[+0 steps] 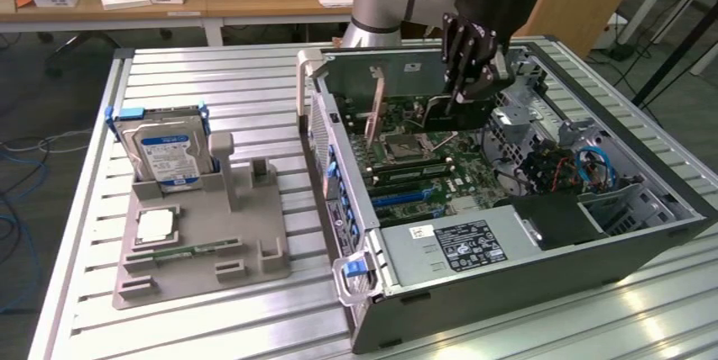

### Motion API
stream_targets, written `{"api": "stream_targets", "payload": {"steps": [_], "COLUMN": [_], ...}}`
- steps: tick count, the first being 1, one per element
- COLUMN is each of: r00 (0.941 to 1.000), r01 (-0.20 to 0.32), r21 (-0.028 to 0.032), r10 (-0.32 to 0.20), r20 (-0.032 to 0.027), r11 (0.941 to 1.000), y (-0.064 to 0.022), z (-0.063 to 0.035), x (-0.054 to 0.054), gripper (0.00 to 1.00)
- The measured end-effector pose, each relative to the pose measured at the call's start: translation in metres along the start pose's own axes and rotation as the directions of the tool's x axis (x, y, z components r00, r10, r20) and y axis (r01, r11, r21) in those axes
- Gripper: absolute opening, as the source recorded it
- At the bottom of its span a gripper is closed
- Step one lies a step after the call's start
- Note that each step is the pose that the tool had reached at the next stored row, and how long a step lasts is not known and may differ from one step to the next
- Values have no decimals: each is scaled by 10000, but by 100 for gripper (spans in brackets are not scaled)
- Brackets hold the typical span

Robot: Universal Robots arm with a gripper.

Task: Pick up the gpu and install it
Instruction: 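Insert the gpu into the slot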

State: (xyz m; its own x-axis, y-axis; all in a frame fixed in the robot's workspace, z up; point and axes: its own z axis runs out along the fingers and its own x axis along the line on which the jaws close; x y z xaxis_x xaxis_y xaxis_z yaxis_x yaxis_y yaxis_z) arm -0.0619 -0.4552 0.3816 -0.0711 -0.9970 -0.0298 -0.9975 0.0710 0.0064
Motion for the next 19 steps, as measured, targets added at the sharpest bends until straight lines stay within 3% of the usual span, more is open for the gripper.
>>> {"api": "stream_targets", "payload": {"steps": [7, 19], "r00": [10000, 10000], "r01": [1, 1], "r21": [0, 0], "r10": [-1, -1], "r20": [-1, 0], "r11": [10000, 10000], "y": [-1, -1], "z": [70, 97], "x": [2, 3], "gripper": [26, 26]}}
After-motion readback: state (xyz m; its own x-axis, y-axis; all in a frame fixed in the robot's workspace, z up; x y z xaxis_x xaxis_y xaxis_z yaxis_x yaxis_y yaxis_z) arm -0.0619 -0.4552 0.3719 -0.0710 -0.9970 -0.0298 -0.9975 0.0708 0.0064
